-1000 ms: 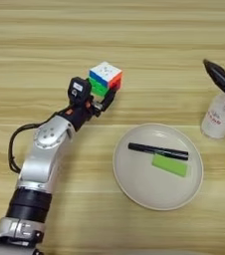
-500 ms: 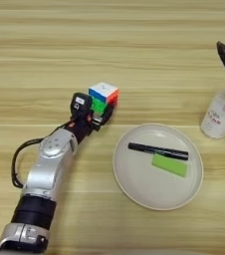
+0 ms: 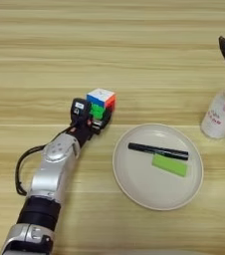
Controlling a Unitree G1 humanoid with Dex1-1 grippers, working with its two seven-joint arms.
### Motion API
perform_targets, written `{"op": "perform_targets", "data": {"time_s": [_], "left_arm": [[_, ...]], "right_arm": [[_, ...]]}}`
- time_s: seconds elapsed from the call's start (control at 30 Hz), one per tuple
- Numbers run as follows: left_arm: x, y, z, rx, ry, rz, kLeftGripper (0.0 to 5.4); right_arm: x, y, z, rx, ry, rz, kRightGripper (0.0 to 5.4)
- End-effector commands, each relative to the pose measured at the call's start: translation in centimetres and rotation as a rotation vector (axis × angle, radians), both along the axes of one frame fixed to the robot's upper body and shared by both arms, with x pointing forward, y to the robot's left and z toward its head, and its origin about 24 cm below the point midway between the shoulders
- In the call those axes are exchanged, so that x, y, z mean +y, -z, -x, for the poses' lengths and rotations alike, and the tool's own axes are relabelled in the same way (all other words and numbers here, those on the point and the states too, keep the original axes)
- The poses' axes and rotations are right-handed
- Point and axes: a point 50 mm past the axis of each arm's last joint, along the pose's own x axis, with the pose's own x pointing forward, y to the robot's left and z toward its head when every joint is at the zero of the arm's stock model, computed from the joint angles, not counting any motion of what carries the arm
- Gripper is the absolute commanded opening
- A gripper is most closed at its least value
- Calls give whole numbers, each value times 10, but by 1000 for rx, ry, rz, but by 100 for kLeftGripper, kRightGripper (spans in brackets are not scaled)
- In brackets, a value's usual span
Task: Move the objects on the table
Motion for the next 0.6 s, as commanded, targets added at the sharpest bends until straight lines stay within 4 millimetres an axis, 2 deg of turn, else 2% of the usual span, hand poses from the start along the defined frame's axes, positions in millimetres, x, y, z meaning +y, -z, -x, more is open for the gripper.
{"op": "perform_targets", "data": {"time_s": [0.03, 0.6], "left_arm": [[1, 2, 2, -13, -3, -26, 363], [1, -6, 2, -83, -19, -30, 518]], "right_arm": [[2, -7, 0, -30, -4, -1, 540], [1, -7, -1, -27, 0, -2, 540]]}}
